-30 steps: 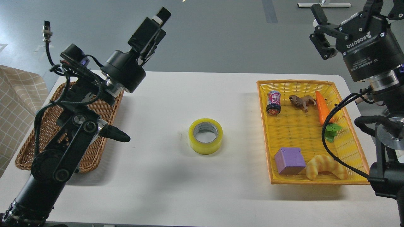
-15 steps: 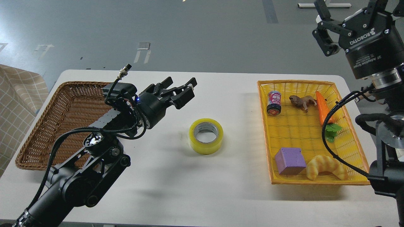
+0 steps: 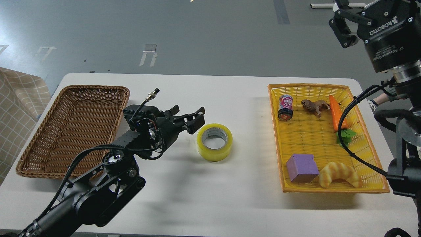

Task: Place and transfer tape with both arms
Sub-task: 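Reach the left gripper toward the tape roll on the table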

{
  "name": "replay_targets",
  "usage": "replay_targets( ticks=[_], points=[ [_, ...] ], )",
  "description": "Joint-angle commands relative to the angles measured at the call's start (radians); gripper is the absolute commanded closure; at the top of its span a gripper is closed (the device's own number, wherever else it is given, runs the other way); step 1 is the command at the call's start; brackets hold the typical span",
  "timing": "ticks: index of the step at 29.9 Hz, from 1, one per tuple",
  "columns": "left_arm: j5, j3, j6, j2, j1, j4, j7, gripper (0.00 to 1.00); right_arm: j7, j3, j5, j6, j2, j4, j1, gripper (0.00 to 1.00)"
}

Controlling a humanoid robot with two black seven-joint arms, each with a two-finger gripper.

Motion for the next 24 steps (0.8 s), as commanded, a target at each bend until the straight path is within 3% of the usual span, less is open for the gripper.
replay_targets(
  ticks=[1, 10, 24],
  points=[
    [0.000, 0.006, 0.003, -0.011, 0.012, 0.024, 0.050, 0.02, 0.000, 0.000, 0.000, 0.000, 0.000, -0.001, 0.000, 0.00],
    [0.000, 0.009, 0.015, -0.083, 0.041, 0.027, 0.136, 0.02, 0.000, 0.000, -0.002, 0.000, -0.012, -0.004, 0.000, 0.00],
    [0.000, 0.091, 0.017, -0.116, 0.024, 0.056, 0.139, 0.02, 0.000, 0.003, -0.002, -0.002, -0.032, -0.003, -0.011, 0.00]
  ],
)
